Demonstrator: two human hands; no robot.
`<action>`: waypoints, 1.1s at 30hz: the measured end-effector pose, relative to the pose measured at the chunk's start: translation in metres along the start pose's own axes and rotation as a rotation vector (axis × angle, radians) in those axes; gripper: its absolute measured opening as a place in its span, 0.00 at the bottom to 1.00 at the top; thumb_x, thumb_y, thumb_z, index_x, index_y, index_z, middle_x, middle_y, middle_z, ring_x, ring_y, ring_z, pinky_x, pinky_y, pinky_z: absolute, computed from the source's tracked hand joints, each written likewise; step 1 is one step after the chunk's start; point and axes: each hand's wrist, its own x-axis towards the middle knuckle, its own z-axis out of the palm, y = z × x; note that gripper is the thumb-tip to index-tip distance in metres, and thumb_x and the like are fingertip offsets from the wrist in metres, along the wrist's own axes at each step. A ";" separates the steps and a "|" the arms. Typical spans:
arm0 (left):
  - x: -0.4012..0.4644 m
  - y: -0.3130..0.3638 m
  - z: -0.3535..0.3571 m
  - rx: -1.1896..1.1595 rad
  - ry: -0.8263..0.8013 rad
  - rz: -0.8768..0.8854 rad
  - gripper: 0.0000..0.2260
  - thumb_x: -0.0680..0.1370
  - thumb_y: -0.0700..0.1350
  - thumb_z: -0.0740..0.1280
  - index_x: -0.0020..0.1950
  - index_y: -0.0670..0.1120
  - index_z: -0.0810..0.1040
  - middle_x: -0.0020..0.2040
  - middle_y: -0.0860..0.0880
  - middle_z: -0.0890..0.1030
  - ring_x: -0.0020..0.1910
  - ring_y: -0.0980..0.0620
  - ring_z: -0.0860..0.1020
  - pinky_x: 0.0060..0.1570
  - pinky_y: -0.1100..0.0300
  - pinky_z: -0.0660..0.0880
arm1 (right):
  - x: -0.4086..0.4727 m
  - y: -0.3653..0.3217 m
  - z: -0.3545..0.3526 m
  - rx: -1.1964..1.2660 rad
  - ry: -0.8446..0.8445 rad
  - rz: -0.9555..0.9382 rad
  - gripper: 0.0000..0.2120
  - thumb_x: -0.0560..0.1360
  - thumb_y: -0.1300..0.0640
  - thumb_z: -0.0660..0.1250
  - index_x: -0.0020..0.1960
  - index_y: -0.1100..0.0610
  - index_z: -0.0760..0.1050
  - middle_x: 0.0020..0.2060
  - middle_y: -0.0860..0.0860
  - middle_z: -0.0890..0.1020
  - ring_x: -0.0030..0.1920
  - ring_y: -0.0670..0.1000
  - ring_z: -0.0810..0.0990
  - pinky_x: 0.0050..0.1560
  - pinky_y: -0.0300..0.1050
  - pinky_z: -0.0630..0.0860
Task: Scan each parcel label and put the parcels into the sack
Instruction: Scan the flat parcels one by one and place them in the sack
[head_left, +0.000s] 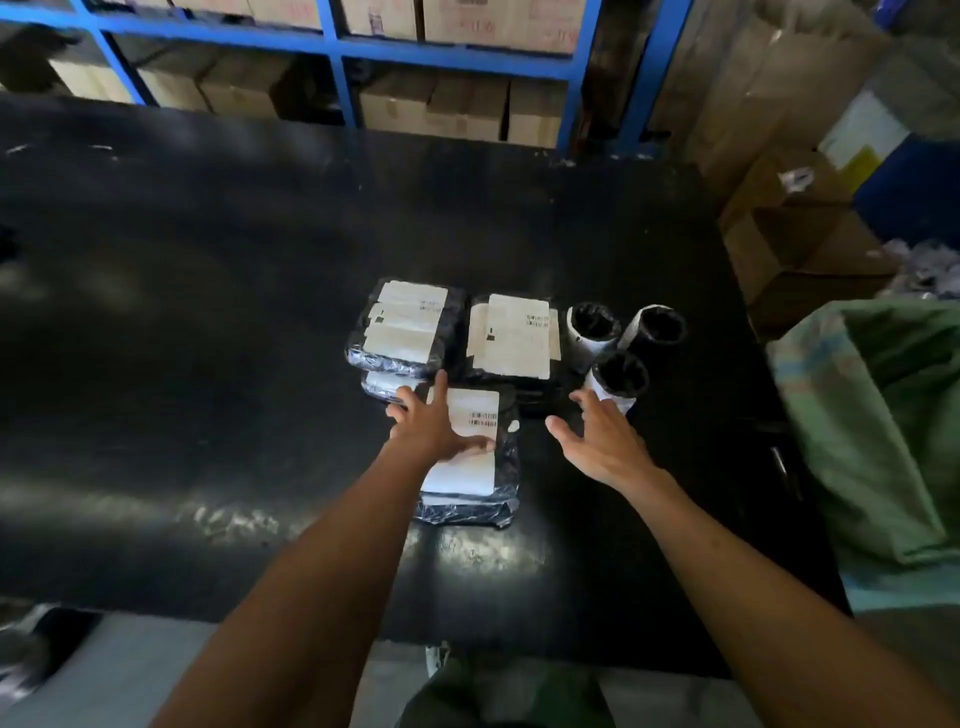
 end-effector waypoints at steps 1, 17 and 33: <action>0.002 -0.004 0.001 -0.047 -0.045 -0.021 0.60 0.63 0.72 0.72 0.80 0.58 0.34 0.77 0.32 0.47 0.74 0.27 0.56 0.70 0.35 0.63 | -0.001 0.000 0.001 0.002 0.000 0.013 0.29 0.80 0.35 0.60 0.76 0.48 0.62 0.72 0.54 0.70 0.70 0.58 0.73 0.65 0.57 0.71; -0.020 -0.009 0.011 -0.321 0.161 0.104 0.56 0.53 0.75 0.76 0.76 0.67 0.55 0.69 0.38 0.69 0.66 0.33 0.72 0.62 0.41 0.73 | -0.017 0.031 0.006 -0.055 0.012 0.118 0.30 0.81 0.39 0.61 0.78 0.49 0.61 0.72 0.57 0.69 0.71 0.61 0.72 0.65 0.58 0.71; -0.045 0.144 0.094 -0.327 0.063 0.313 0.53 0.53 0.74 0.77 0.75 0.67 0.60 0.59 0.47 0.70 0.60 0.41 0.74 0.62 0.47 0.75 | -0.010 0.197 -0.077 -0.136 0.333 0.298 0.29 0.79 0.43 0.65 0.75 0.54 0.64 0.71 0.60 0.64 0.69 0.62 0.69 0.68 0.56 0.71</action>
